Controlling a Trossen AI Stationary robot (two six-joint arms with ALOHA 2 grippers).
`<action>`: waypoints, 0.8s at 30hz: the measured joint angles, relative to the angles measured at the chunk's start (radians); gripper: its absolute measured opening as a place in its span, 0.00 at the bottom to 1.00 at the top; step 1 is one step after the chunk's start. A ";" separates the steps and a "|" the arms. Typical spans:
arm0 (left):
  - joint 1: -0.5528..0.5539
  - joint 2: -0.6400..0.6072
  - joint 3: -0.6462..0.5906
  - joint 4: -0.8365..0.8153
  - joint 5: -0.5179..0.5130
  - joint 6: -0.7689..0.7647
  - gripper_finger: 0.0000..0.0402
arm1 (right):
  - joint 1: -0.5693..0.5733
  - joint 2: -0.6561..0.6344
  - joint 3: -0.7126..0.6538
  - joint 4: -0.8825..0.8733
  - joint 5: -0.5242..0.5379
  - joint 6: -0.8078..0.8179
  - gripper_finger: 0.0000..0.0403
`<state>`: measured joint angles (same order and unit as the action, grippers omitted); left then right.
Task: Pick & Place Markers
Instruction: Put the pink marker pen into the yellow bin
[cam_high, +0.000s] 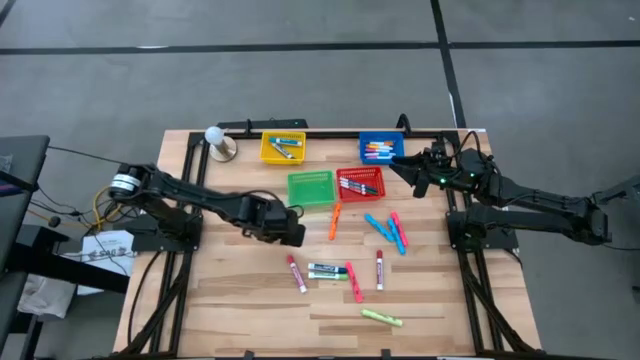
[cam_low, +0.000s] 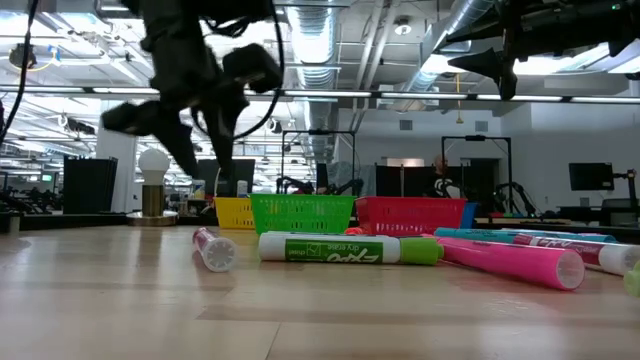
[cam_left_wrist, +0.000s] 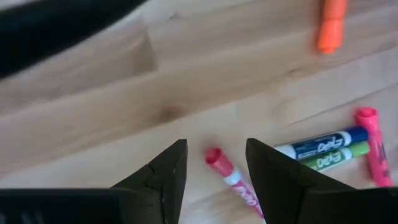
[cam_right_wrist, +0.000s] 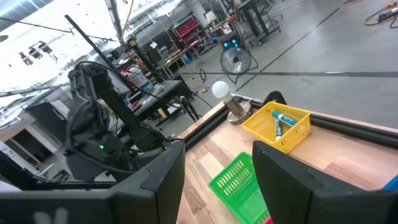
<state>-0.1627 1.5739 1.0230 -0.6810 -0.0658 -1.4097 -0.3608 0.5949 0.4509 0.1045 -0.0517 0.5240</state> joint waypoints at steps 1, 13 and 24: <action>-0.001 -0.008 -0.029 0.041 0.016 -0.020 0.41 | 0.000 0.000 0.000 0.000 0.000 0.000 0.45; -0.081 -0.033 -0.215 0.376 0.064 -0.285 0.41 | 0.000 0.000 0.000 -0.001 0.000 0.000 0.44; -0.122 -0.033 -0.218 0.391 0.062 -0.405 0.41 | 0.000 0.000 0.000 -0.001 0.000 0.000 0.44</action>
<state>-0.2846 1.5414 0.8055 -0.2902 -0.0039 -1.8143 -0.3611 0.5952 0.4507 0.1033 -0.0517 0.5237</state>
